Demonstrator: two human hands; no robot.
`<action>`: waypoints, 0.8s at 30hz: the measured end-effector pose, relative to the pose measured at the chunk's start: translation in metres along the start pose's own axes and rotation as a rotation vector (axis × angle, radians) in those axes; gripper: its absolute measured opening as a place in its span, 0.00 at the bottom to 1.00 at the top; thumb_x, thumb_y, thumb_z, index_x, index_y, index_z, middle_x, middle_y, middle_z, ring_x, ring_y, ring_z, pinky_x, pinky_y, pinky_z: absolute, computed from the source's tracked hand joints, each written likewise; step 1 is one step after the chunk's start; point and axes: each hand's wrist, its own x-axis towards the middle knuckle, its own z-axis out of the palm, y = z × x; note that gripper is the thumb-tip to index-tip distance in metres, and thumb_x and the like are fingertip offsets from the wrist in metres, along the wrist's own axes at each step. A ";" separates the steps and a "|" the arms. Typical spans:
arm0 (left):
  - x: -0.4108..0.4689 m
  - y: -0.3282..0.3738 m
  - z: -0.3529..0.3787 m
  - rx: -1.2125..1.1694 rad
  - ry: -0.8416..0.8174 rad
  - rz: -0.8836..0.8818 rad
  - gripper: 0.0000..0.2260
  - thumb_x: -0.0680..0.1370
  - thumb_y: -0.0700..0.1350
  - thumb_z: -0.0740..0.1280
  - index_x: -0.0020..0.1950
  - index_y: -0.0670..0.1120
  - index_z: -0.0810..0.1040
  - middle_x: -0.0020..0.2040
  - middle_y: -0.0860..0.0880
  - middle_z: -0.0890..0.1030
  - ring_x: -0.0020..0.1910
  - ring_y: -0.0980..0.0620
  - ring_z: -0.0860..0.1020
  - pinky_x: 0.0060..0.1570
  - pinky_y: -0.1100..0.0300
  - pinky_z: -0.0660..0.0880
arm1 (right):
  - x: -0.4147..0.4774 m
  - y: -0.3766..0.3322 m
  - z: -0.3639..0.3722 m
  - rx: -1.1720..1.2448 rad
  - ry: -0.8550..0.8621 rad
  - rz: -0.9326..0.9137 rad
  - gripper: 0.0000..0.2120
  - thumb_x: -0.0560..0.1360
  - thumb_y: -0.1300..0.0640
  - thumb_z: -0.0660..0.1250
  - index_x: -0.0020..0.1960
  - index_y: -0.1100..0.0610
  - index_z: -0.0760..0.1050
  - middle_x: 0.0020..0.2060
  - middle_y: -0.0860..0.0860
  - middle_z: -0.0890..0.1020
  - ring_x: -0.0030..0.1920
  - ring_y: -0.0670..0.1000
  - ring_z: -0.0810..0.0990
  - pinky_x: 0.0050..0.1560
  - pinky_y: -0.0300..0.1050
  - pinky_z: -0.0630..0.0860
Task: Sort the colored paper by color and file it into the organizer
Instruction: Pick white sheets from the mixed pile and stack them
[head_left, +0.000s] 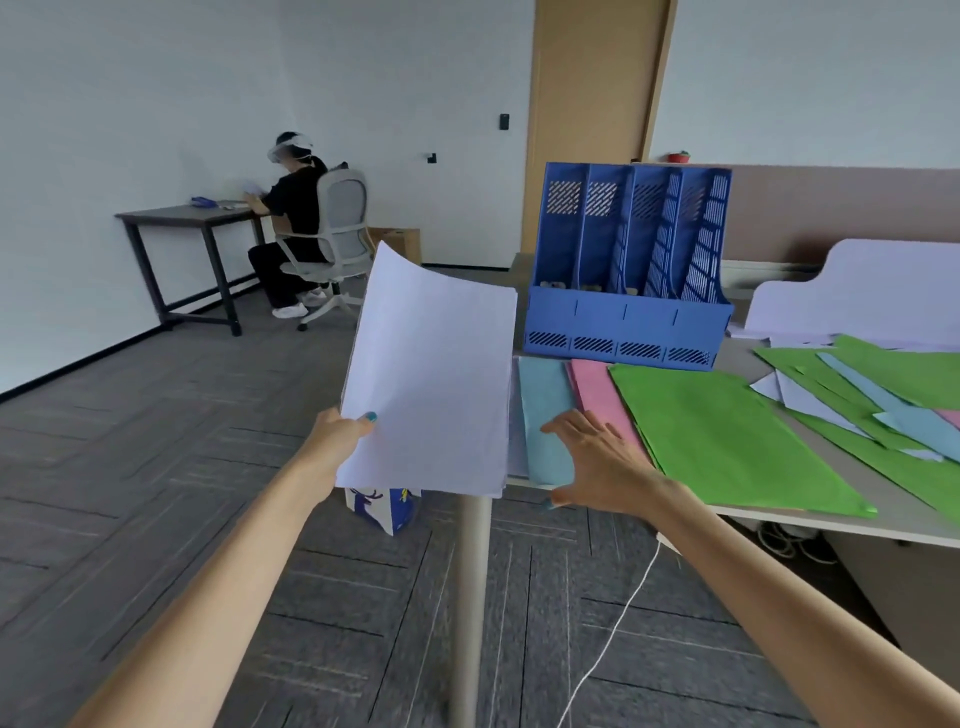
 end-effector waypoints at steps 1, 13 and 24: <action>0.002 -0.003 -0.003 0.000 -0.005 -0.007 0.27 0.76 0.51 0.69 0.72 0.43 0.65 0.65 0.45 0.75 0.60 0.44 0.75 0.61 0.45 0.73 | 0.001 0.000 0.000 -0.012 0.019 -0.005 0.41 0.66 0.42 0.74 0.73 0.53 0.61 0.69 0.47 0.66 0.68 0.48 0.64 0.70 0.46 0.60; 0.002 0.005 -0.001 -0.013 -0.120 0.014 0.20 0.78 0.46 0.68 0.68 0.40 0.71 0.62 0.43 0.77 0.59 0.44 0.77 0.62 0.49 0.72 | -0.015 -0.001 -0.012 0.021 0.263 0.221 0.14 0.75 0.58 0.62 0.61 0.56 0.69 0.55 0.50 0.77 0.43 0.51 0.75 0.41 0.40 0.68; 0.001 0.019 0.031 0.028 -0.350 -0.017 0.16 0.77 0.43 0.67 0.65 0.46 0.73 0.62 0.47 0.77 0.59 0.46 0.77 0.50 0.53 0.76 | -0.010 0.035 -0.009 0.695 0.651 0.719 0.10 0.81 0.62 0.54 0.43 0.62 0.69 0.37 0.59 0.74 0.37 0.56 0.71 0.38 0.46 0.65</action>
